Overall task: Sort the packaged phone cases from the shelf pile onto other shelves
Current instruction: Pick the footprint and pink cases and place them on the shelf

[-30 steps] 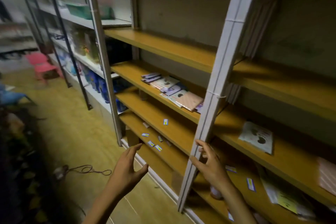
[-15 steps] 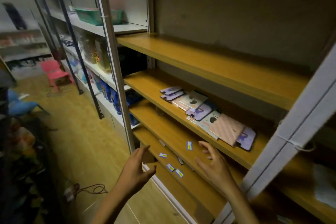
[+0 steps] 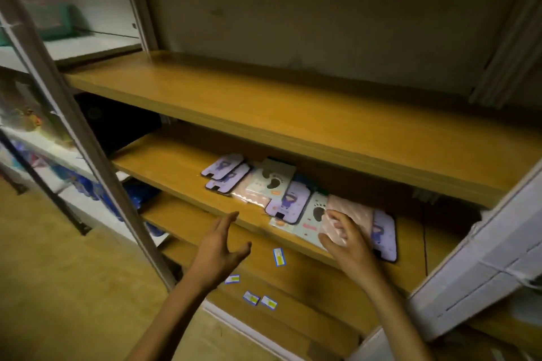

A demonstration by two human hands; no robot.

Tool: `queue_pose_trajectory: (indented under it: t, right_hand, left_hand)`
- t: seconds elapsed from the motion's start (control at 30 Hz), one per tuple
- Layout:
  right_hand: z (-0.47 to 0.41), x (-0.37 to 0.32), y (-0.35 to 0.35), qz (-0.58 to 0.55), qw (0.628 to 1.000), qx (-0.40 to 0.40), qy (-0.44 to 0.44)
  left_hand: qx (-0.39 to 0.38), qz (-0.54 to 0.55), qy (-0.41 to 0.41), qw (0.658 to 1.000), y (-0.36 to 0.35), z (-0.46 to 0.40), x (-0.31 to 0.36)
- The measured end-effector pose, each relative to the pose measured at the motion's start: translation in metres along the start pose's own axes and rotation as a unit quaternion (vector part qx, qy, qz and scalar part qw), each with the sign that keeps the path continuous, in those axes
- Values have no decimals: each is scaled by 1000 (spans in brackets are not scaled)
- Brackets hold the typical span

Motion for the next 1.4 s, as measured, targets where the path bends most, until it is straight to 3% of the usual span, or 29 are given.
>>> queue_pose_trajectory:
  t: [0.23, 0.33, 0.57, 0.77, 0.9, 1.13, 1.4]
  right_hand:
    - [-11, 18, 18, 49, 987, 128, -84]
    - [-4, 27, 26, 104, 967, 190, -136]
    - [22, 43, 22, 215, 914, 245, -242]
    - [29, 55, 23, 261, 881, 227, -322]
    - [33, 54, 24, 285, 873, 228, -323]
    - [38, 49, 23, 240, 893, 231, -303]
    - [47, 49, 17, 216, 898, 245, -294]
  left_hand:
    - [-77, 12, -61, 995, -22, -95, -10]
    - [-88, 6, -70, 994, -31, -126, -11]
    - [-103, -59, -84, 989, -61, -166, -21]
    - [-97, -101, -108, 984, -73, -174, -24]
    - [-104, -86, -111, 985, -74, -175, -23]
    - [-128, -134, -142, 972, -74, -158, -22]
    - [-130, -112, -156, 973, -57, -122, -26]
Point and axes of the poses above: each hand's wrist, its own z-axis away from the middle knuckle, its own y-axis out of the back of the hand, x = y × z, the point moved 9 cm from there along -z, towards the middle knuckle, and after that the axes turned 8 degrees about z, right-handed, at the moved point
